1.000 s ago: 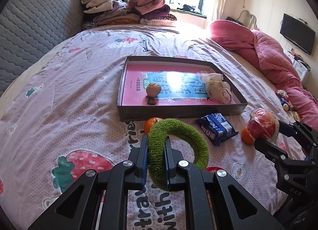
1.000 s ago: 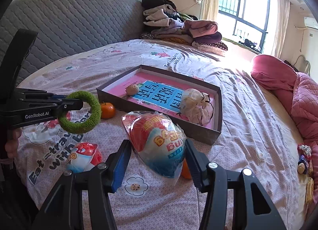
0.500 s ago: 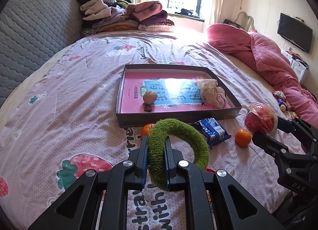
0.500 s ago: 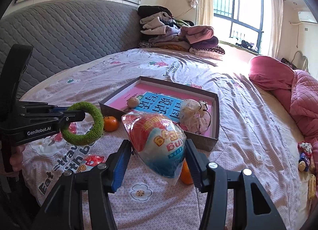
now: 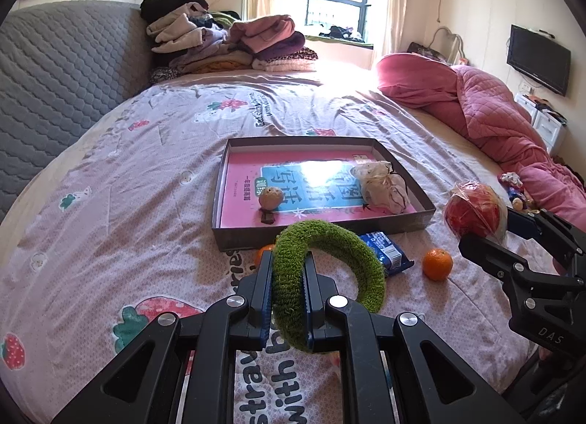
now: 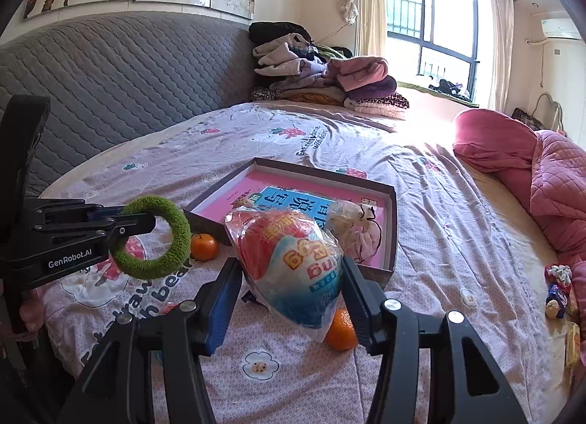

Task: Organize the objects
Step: 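Carry the green ring and wrapped egg toy over the dark tray with both tools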

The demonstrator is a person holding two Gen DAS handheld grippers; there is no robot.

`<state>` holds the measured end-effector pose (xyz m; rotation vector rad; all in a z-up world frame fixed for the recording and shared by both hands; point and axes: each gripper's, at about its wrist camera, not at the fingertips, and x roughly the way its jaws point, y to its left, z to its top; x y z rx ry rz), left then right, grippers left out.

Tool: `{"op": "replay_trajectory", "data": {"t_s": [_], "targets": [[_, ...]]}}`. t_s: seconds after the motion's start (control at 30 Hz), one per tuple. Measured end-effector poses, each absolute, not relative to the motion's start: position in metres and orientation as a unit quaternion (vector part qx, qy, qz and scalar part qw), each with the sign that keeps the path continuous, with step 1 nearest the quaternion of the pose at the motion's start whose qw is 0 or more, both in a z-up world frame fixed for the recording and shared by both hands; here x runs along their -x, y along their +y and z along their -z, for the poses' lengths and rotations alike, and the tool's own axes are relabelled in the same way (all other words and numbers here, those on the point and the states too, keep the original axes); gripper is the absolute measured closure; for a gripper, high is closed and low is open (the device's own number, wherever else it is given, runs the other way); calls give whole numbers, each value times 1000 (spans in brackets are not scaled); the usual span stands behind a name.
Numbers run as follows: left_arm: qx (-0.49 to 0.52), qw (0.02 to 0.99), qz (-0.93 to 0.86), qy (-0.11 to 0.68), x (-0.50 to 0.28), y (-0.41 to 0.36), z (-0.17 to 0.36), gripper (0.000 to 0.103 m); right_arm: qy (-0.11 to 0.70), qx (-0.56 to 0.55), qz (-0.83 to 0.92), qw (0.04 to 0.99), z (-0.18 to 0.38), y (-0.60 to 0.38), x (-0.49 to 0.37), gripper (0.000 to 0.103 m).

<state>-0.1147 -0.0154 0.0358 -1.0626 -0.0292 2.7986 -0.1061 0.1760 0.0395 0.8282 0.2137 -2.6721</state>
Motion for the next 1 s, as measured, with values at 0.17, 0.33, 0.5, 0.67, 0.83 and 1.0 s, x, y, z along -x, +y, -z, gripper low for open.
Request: {"op": "replay_trajectory", "data": {"t_s": [0.17,0.33,0.5,0.67,0.83,1.0], "targets": [[346,75,-935,0,118,-11,-44,90,70,-282,943,164,-49,179,111,48],[338,74,-938,5,123,-10,-51,90,66,-277,945,162,-55,180,118,48],[332,77,-940,6,128,-10,-56,90,62,-278,945,162,-57,181,124,48],[326,75,-942,10,137,-9,-65,90,61,-276,946,162,-62,179,133,48],[322,78,-943,10,148,-8,-71,89,60,-269,947,163,-68,177,140,48],[321,79,-944,18,159,-7,-73,89,61,-268,947,165,-71,175,148,48]]}}
